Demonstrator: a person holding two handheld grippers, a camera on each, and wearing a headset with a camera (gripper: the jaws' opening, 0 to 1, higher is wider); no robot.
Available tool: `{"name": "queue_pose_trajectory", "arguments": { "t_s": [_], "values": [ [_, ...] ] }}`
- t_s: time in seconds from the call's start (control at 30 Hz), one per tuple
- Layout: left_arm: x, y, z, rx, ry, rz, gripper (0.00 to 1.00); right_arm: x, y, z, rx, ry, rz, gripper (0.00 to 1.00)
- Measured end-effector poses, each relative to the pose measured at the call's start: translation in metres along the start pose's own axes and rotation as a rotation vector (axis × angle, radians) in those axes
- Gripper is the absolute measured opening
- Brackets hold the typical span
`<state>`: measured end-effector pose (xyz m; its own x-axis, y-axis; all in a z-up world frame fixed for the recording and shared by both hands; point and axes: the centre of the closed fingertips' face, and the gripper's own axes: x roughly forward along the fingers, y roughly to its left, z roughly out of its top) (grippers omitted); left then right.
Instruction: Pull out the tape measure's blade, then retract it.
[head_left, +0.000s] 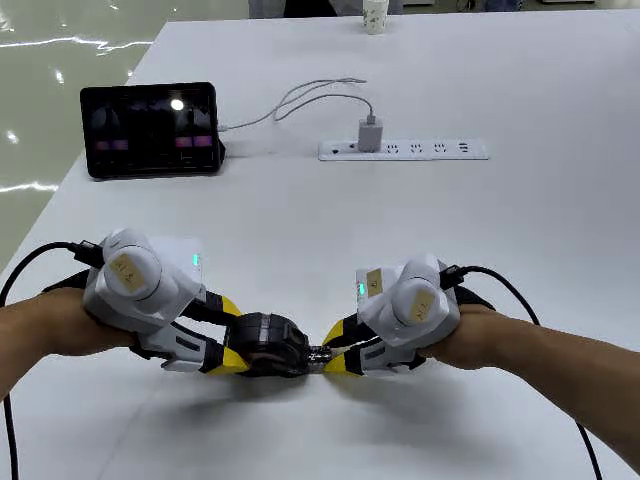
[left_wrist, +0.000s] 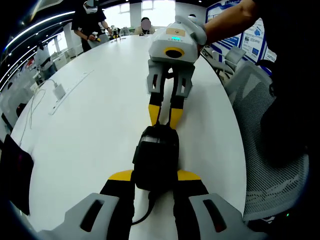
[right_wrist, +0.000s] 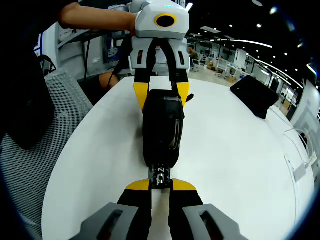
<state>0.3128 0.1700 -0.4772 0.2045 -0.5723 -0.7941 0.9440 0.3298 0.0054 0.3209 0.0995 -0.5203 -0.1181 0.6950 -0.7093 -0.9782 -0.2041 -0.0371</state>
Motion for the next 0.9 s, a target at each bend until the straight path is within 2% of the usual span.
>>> {"name": "queue_pose_trajectory", "arguments": {
  "t_s": [0.9],
  "values": [
    [0.001, 0.001, -0.001, 0.007, 0.010, 0.001, 0.23, -0.019, 0.002, -0.019, 0.015, 0.019, -0.014, 0.08]
  ]
}}
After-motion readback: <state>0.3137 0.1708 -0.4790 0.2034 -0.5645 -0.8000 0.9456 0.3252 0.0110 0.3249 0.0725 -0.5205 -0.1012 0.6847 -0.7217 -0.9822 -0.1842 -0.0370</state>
